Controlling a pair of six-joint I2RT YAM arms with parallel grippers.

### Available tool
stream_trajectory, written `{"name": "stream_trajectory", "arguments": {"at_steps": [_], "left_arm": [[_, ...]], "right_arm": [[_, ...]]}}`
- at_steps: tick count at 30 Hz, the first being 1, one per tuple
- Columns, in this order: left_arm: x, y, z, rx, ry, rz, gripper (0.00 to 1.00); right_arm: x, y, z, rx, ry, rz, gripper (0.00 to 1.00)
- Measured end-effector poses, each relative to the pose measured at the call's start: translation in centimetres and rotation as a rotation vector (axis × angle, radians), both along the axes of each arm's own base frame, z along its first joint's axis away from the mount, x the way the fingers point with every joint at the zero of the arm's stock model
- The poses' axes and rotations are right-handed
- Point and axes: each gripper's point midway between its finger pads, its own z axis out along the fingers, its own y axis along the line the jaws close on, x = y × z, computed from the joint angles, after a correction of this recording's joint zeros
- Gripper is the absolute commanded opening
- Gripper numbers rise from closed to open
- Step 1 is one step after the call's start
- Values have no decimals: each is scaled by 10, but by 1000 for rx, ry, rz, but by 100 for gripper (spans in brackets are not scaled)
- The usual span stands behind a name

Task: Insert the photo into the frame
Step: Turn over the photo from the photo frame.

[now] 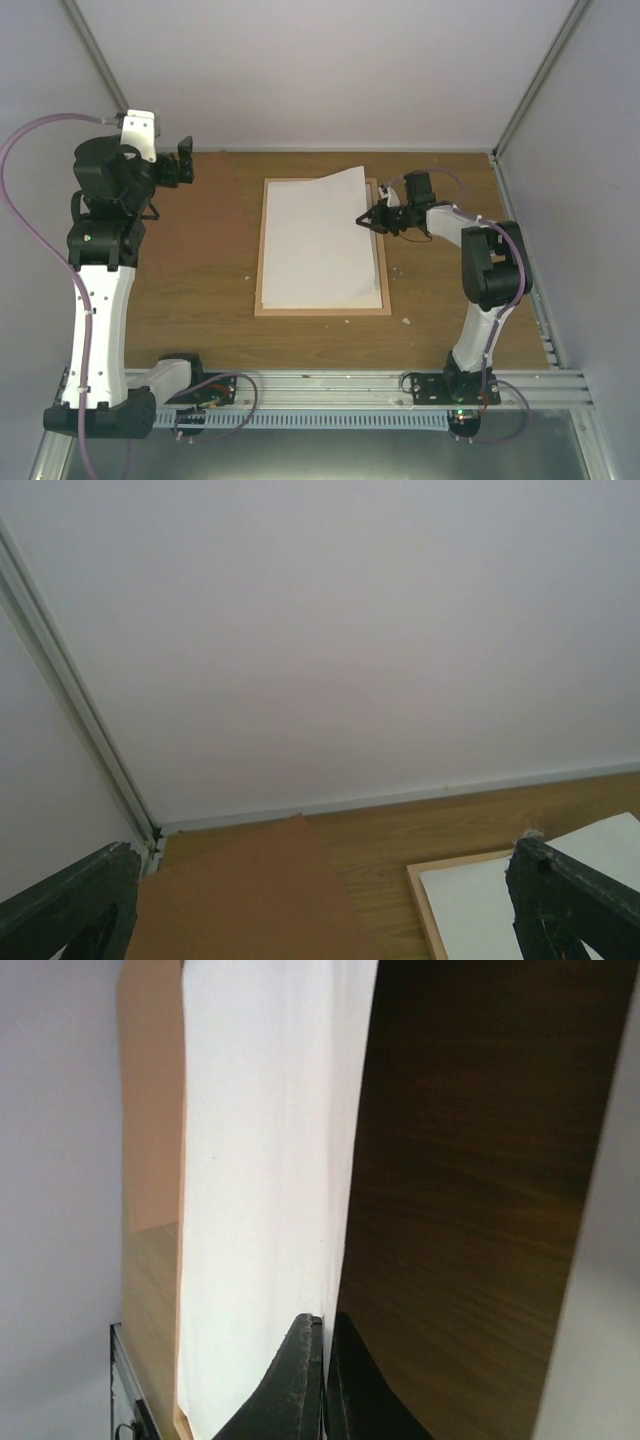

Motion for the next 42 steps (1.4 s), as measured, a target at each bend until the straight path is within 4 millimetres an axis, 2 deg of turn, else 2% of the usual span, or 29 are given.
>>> {"name": "stream_trajectory", "arguments": {"at_steps": [6, 9, 25, 29, 35, 40, 42], "left_arm": [[0, -1, -2, -2, 4, -7, 99], [0, -1, -2, -2, 4, -7, 99], [0, -1, -2, -4, 4, -7, 99], [1, -2, -2, -9, 5, -11, 99], [3, -2, -5, -11, 13, -14, 99], [3, -3, -5, -11, 14, -16, 99], [3, -3, -5, -11, 14, -16, 99]], "right_arm": [[-15, -10, -20, -17, 38, -1, 1], [-19, -11, -23, -16, 43, -1, 1], [-10, -10, -12, 9, 2, -21, 2], [-9, -9, -10, 17, -1, -20, 21], [-7, -9, -8, 14, -14, -17, 34], [-6, -11, -9, -4, -22, -16, 56], [-7, -12, -11, -16, -18, -19, 61]]}}
